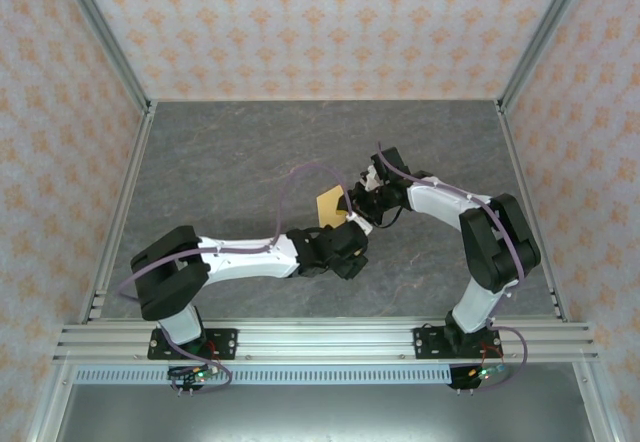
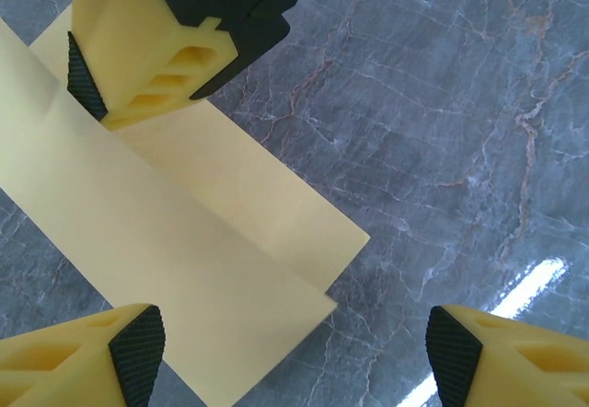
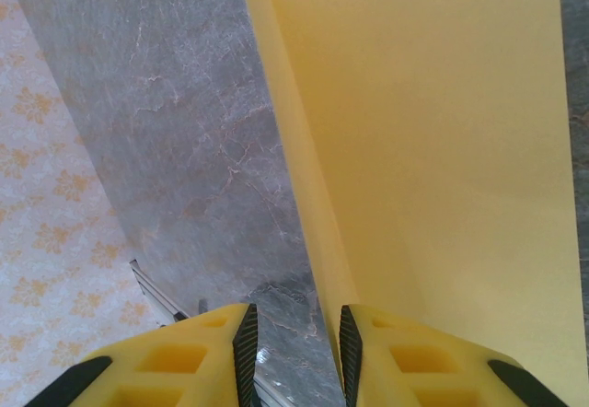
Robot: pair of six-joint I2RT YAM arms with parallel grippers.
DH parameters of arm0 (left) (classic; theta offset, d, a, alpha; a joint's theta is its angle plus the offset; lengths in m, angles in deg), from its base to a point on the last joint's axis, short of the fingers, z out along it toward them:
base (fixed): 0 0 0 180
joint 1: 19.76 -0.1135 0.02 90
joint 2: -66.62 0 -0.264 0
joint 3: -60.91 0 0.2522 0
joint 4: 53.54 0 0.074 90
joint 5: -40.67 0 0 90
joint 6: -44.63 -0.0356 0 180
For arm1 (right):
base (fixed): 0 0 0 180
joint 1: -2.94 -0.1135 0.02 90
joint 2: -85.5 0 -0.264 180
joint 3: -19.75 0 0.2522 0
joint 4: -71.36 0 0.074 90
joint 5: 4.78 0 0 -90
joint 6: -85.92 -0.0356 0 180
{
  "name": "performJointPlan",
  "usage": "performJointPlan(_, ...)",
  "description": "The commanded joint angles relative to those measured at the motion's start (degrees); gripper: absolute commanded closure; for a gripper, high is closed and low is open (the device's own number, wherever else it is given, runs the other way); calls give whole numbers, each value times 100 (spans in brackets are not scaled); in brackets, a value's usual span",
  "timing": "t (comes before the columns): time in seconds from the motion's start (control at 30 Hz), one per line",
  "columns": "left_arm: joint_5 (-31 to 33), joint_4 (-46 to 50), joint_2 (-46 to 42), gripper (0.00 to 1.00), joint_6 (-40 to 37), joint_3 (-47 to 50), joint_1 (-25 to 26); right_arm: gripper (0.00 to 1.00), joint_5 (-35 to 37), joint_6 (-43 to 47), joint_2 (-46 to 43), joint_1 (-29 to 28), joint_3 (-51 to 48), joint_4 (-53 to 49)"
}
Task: Fold a paper plane with a square sheet of paper (fold left side to right side)
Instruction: Fold the triangle a second time at the center of the table.
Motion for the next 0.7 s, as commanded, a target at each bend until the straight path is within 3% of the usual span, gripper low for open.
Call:
performJointPlan(0.0, 328, 189, 130, 24, -84, -231, 41, 67, -28, -72, -72, -34, 118, -158)
performJointPlan(0.33, 550, 307, 395, 37, -102, -371, 72, 67, -12, -91, -50, -50, 123, -160)
performJointPlan(0.67, 532, 257, 272, 70, -66, -223, 76, 67, 213, 104, 16, -57, 214, -465)
